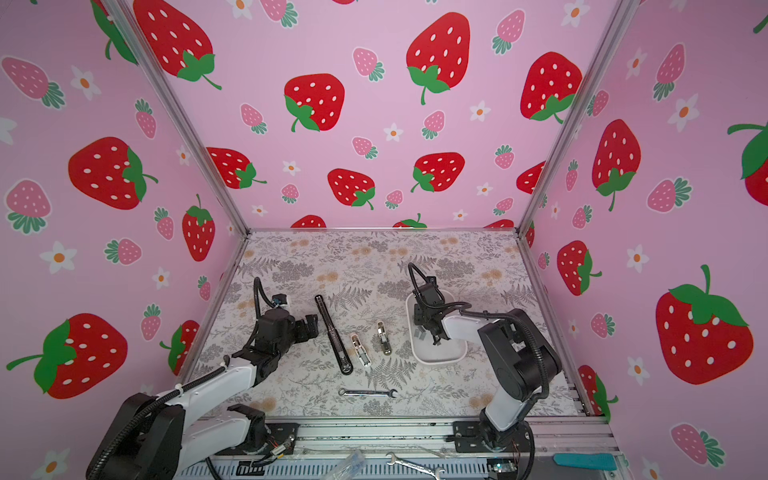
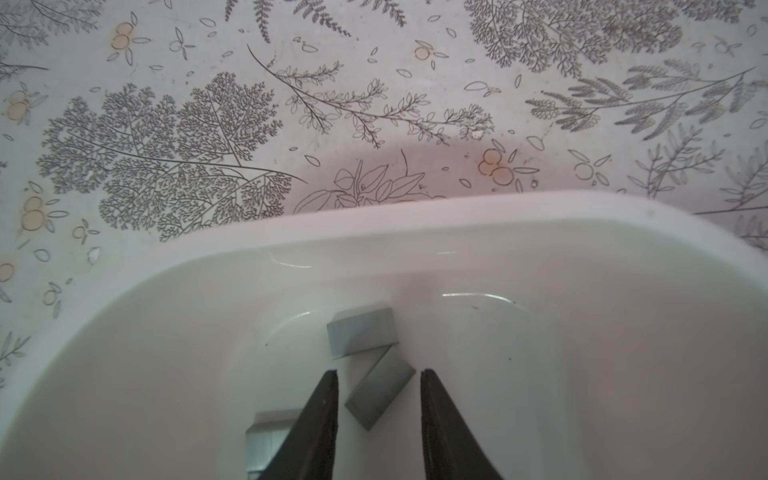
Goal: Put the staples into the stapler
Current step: 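Lower the open right gripper onto a grey staple strip in the tray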
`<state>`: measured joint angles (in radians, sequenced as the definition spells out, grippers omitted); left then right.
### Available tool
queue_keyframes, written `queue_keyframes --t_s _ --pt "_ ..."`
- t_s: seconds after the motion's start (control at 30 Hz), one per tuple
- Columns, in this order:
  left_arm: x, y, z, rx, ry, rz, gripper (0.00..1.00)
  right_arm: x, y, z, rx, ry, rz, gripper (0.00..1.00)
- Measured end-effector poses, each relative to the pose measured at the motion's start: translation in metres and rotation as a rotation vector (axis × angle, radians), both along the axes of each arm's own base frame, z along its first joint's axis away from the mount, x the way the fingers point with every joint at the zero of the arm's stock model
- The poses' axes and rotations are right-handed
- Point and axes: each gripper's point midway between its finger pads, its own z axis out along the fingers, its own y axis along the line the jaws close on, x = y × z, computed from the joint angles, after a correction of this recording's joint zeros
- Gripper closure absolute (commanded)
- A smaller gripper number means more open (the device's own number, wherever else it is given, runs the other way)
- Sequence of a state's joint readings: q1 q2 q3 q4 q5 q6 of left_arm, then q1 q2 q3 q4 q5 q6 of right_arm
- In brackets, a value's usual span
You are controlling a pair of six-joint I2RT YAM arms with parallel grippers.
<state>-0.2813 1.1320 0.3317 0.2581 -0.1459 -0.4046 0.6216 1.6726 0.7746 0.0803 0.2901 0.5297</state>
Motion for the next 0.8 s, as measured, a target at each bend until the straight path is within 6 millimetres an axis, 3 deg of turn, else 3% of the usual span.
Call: queue_keyframes --t_s 0.5,0.8 --pt "0.0000 0.0001 0.0000 -0.001 0.000 0.002 0.01 -0.0033 -0.0077 -0.0007 -0.020 -0.007 -0.015 0.64" --pt "0.0000 0.0001 0.0000 -0.002 0.000 0.003 0.01 -0.0038 -0.0021 0.0014 0.004 -0.006 0.006 0.63"
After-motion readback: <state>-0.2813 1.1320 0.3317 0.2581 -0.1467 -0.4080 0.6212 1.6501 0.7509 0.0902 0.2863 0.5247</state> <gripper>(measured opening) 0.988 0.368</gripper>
